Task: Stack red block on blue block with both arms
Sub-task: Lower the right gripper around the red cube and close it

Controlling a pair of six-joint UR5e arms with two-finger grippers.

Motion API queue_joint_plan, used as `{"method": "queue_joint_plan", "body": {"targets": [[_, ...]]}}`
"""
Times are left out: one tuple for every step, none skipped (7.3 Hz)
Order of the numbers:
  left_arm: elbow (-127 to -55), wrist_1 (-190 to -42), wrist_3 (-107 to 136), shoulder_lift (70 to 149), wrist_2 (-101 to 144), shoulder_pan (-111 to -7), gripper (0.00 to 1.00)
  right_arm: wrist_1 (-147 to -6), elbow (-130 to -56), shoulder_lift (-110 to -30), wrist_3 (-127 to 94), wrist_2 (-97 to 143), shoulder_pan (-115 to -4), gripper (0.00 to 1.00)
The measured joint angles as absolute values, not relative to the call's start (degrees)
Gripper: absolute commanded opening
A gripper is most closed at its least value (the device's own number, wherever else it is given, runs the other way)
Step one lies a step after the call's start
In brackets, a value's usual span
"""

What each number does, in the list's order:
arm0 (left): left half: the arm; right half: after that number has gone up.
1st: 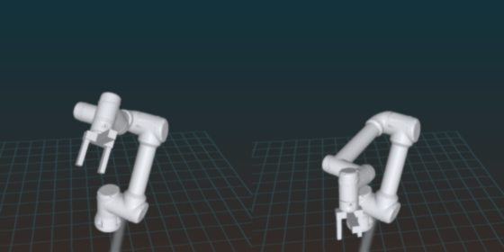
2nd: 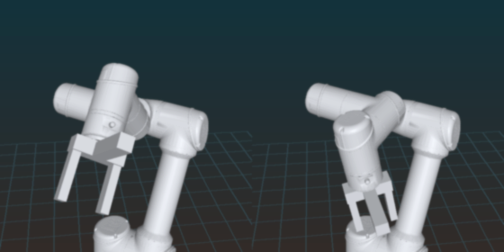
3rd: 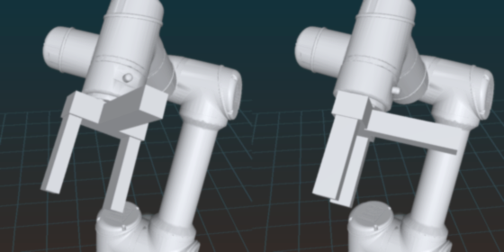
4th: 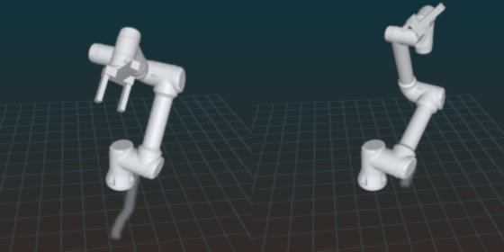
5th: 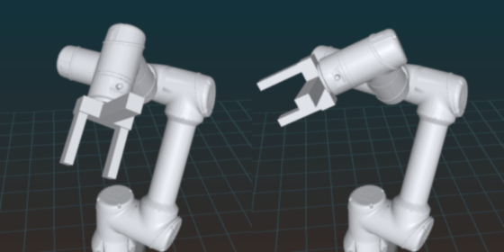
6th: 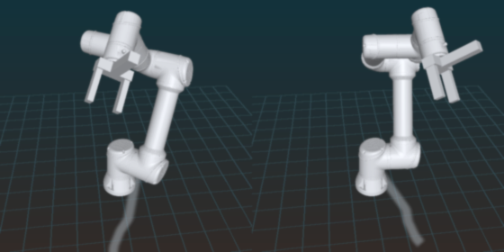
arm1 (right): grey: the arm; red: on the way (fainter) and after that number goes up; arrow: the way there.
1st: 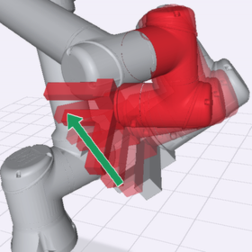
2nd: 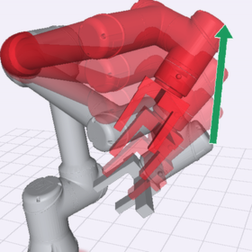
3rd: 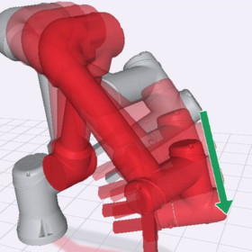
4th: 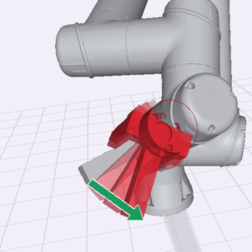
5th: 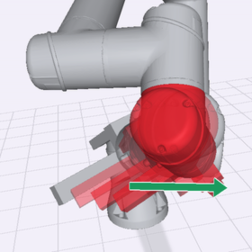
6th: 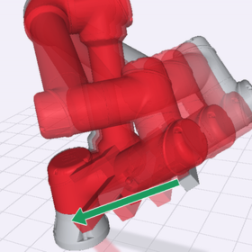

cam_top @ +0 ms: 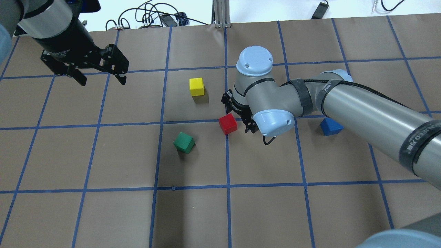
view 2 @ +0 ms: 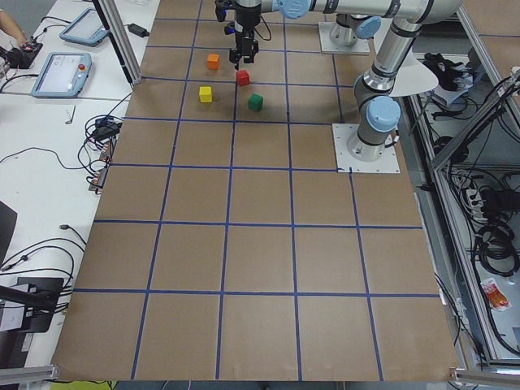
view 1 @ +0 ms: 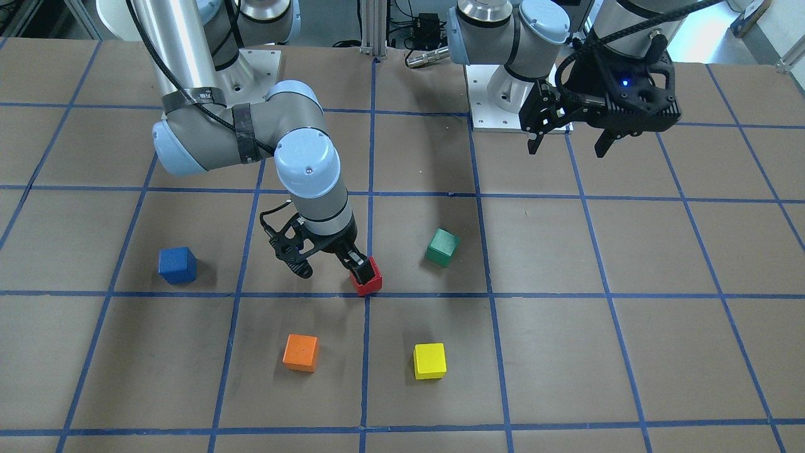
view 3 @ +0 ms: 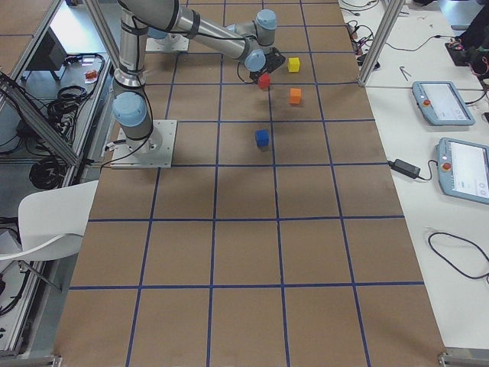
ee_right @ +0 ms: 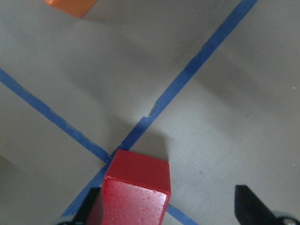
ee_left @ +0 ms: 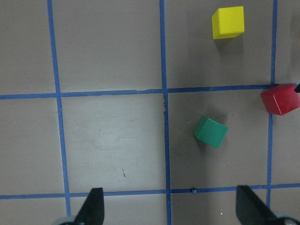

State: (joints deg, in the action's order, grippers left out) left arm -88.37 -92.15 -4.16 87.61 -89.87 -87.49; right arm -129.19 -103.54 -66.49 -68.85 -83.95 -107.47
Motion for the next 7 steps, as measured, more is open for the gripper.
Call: {"method": "queue_joint_plan", "body": {"targets": [[-88.44,-92.15,-4.31,87.47,-89.97,-87.48,1.0,-129.2,-103.33,-65.9,-70.25,-83.92,-107.48,1.0],[-88.43,-92.16,-4.36,87.39,-90.04,-87.46,1.0,-129.18,-102.86,-65.51,-71.16,-83.88,-107.49,1.0],[-88.27,-92.13,-4.38,87.3,-90.03,-87.47,1.0,-129.14,-102.21,-65.21,-71.79,-83.86,-107.56,1.0],[-88.13,-92.12,-4.41,87.13,-90.01,-87.5,1.0,-129.13,-101.36,-64.73,-72.01,-83.83,-107.81,1.0],[-88.07,-92.09,-4.45,86.94,-89.99,-87.53,1.0,-129.1,-100.35,-63.94,-72.08,-83.79,-108.21,1.0],[-88.04,-92.05,-4.47,86.81,-89.86,-87.53,1.0,-129.03,-99.36,-62.77,-72.08,-83.79,-108.6,1.0],[-87.98,-92.04,-4.5,86.7,-89.76,-87.54,1.0,-128.88,-98.64,-61.75,-72.07,-83.8,-108.88,1.0]]}}
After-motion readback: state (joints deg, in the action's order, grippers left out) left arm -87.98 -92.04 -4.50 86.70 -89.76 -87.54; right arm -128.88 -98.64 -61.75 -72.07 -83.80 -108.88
